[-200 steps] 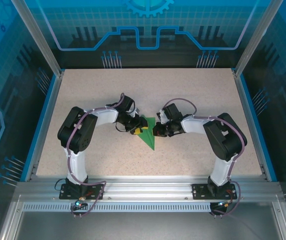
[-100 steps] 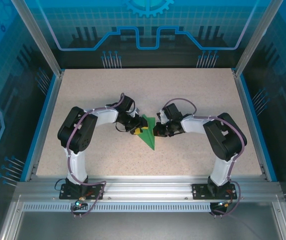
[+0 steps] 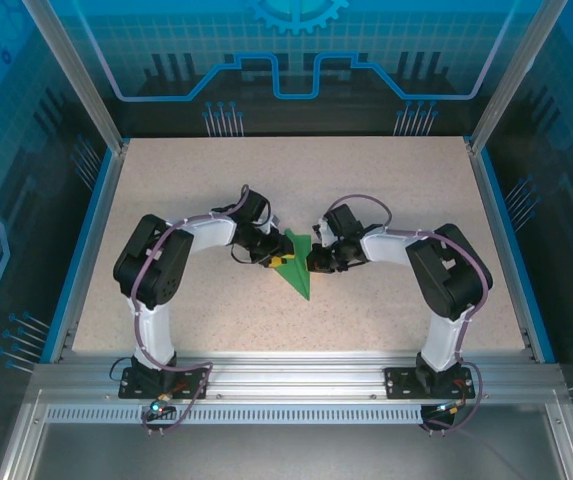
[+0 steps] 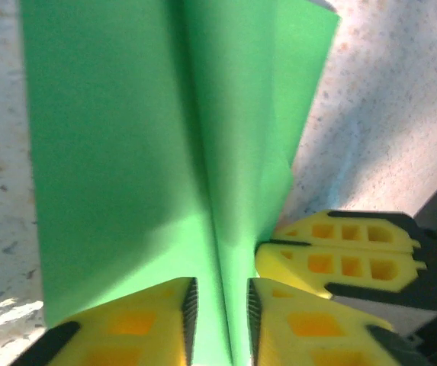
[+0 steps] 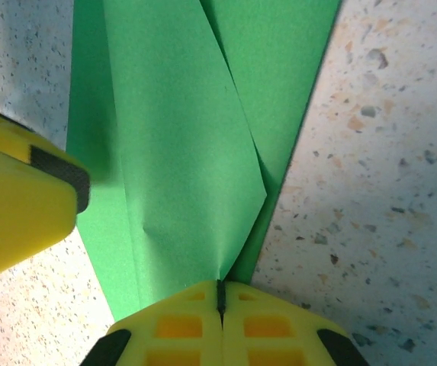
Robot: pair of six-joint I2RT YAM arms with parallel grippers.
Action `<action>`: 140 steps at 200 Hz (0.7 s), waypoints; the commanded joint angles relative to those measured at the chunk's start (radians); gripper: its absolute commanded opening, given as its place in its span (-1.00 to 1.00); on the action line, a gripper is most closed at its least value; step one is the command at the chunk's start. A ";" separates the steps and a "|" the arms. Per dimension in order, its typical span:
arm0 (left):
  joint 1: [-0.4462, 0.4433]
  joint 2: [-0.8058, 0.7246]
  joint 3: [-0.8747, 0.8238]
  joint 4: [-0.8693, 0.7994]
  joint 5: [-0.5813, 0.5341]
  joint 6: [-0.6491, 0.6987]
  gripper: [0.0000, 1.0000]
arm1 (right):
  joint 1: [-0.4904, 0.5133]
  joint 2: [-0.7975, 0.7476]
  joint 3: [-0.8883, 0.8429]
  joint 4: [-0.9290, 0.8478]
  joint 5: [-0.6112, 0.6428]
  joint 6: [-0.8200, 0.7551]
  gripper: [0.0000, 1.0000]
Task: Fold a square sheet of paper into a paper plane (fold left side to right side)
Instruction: Fourth fold the wing at the center of the table.
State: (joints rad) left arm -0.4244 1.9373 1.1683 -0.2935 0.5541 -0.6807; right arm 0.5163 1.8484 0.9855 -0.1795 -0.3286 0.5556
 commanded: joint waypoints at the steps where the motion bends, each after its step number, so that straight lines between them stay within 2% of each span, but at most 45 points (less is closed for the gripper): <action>1: -0.015 -0.015 0.046 -0.029 0.014 0.023 -0.65 | 0.002 0.046 0.000 -0.087 0.072 -0.025 -0.94; 21: -0.023 0.013 0.071 -0.024 0.030 0.025 -0.79 | 0.004 0.046 0.003 -0.093 0.078 -0.026 -0.94; 50: -0.036 0.055 0.115 -0.032 0.042 0.041 -0.89 | 0.007 0.048 0.004 -0.099 0.080 -0.027 -0.94; 140: -0.037 0.119 0.120 -0.055 0.006 0.083 -1.00 | 0.008 0.049 0.006 -0.131 0.107 -0.034 -0.94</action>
State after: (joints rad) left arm -0.4557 2.0319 1.2747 -0.3103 0.5686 -0.6357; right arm 0.5213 1.8519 0.9993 -0.2031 -0.3172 0.5438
